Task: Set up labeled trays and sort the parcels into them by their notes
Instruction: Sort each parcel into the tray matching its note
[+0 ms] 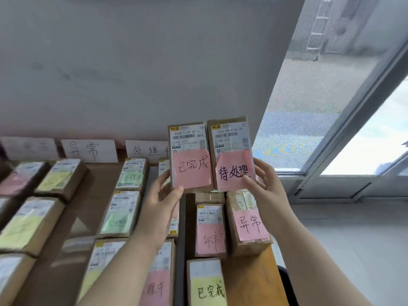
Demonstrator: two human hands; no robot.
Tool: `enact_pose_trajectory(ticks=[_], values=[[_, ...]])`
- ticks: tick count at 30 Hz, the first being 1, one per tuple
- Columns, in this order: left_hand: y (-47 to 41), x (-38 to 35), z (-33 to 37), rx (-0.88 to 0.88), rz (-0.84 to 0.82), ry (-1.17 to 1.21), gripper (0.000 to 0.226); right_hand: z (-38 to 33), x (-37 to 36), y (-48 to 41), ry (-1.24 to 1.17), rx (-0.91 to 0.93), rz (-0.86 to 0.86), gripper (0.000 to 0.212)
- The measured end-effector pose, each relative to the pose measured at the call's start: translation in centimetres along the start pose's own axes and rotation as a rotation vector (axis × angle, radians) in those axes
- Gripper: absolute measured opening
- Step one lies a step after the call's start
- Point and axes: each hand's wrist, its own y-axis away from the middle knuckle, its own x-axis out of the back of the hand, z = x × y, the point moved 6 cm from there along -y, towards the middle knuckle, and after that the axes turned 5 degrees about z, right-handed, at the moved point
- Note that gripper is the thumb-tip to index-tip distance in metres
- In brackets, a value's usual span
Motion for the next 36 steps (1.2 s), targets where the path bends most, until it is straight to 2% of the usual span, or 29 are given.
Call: enact_pose_trajectory(ticks=[5, 9, 13, 15, 19, 25, 31, 36], values=[[3.1, 2.2, 0.2, 0.045, -0.006, 0.079, 0.048, 0.6, -0.3, 4.5, -0.001, -0.052, -0.022, 0.065], [5.7, 2.6, 0.7, 0.038, -0.035, 0.085, 0.06, 0.2, -0.1, 6.9, -0.07, -0.061, -0.023, 0.059], [8.2, 2.4, 0.2, 0.065, -0.03, 0.104, 0.067, -0.7, 0.6, 8.9, -0.073, -0.067, -0.056, 0.062], [9.7, 2.1, 0.2, 0.065, -0.028, 0.097, 0.063, -0.8, 1.1, 10.0, -0.079, -0.082, -0.071, 0.067], [13.1, 1.4, 0.1, 0.055, -0.004, 0.084, 0.047, -0.5, 2.4, 12.2, -0.114, -0.13, -0.102, 0.094], [18.7, 0.2, -1.9, 0.119, 0.057, 0.108, 0.041, -0.5, 5.3, 16.3, -0.103, -0.169, -0.134, 0.093], [23.1, -1.4, -3.1, 0.144, 0.054, 0.089, 0.054, 0.1, 8.5, 19.8, -0.124, -0.197, -0.129, 0.095], [25.6, -0.4, -3.3, 0.15, 0.101, 0.063, 0.045, 1.3, 8.2, 21.5, -0.135, -0.246, -0.158, 0.097]])
